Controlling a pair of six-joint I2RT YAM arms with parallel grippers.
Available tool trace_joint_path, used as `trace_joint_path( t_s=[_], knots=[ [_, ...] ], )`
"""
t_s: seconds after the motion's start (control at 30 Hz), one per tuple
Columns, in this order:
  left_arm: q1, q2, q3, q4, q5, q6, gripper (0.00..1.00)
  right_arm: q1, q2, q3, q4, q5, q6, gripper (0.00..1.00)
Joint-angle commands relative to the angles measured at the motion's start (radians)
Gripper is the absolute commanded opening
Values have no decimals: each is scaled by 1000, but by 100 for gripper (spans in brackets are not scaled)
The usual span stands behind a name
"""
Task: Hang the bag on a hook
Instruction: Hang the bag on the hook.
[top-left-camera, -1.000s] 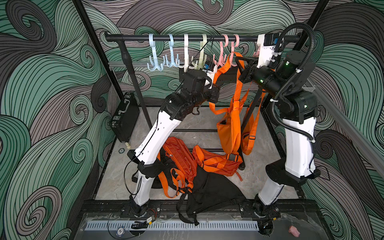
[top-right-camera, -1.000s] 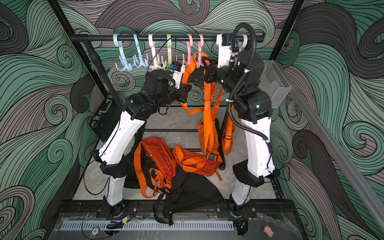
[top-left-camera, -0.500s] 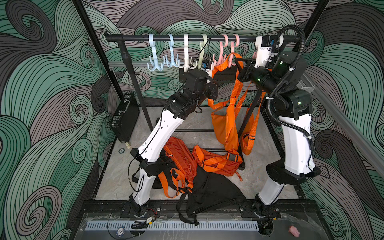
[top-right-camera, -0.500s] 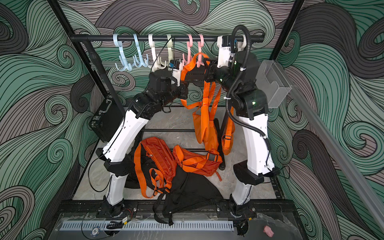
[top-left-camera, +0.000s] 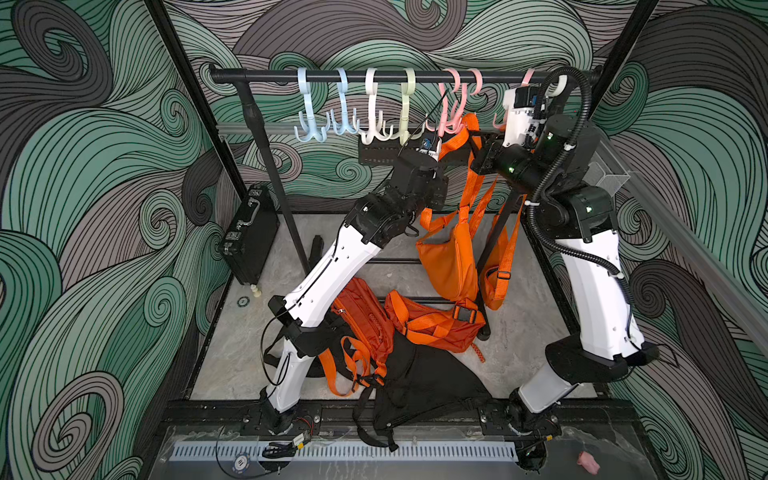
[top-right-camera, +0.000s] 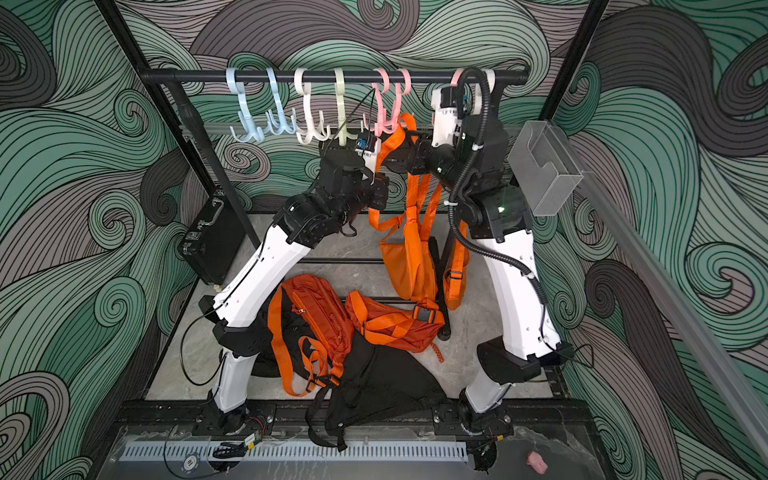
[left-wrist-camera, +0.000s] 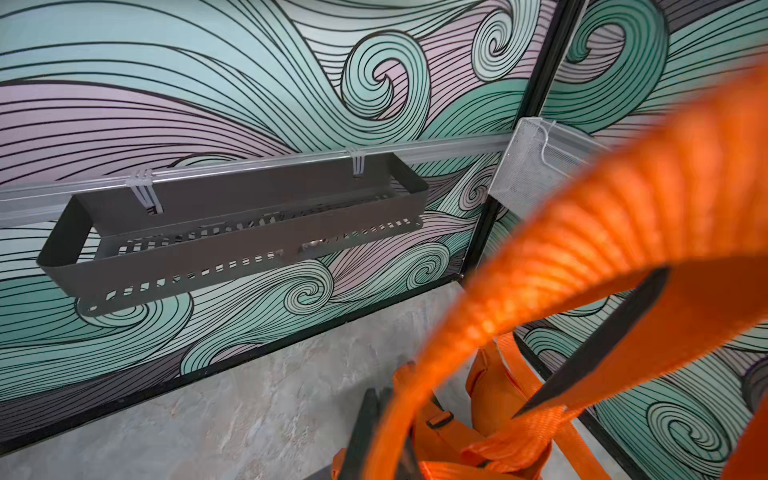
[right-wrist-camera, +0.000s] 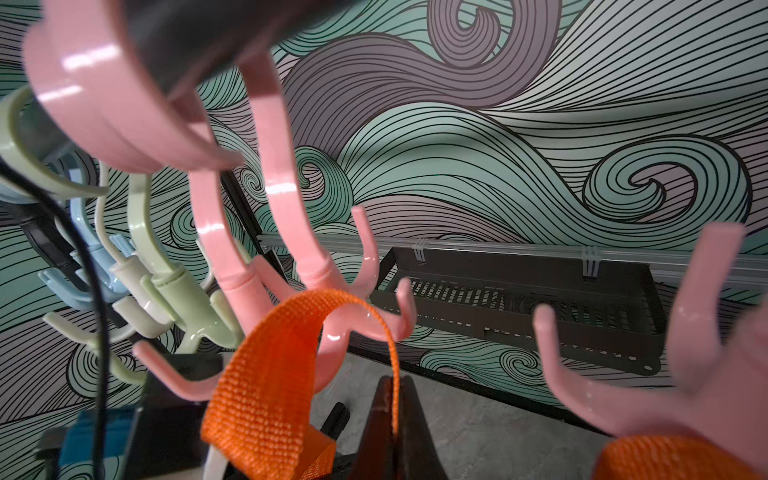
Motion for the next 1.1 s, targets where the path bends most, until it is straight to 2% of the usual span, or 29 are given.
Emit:
trace_joint_path(
  t_s=[0.0, 0.17, 0.43, 0.77, 1.07],
  knots=[
    [7, -30, 0, 10, -46, 15, 0, -6, -36, -11, 56, 0, 8, 0],
    [7, -64, -40, 33, -59, 15, 0, -6, -89, -83, 108, 23, -2, 0],
    [22, -75, -35, 31, -66, 18, 0, -11, -42, -18, 36, -8, -7, 0],
    [26, -105, -34, 93, -81, 32, 0, -11, -75, -63, 134, -55, 13, 0],
    [26, -151, -112, 158, -119, 27, 0, -10, -141, -177, 244, -112, 15, 0]
  ],
)
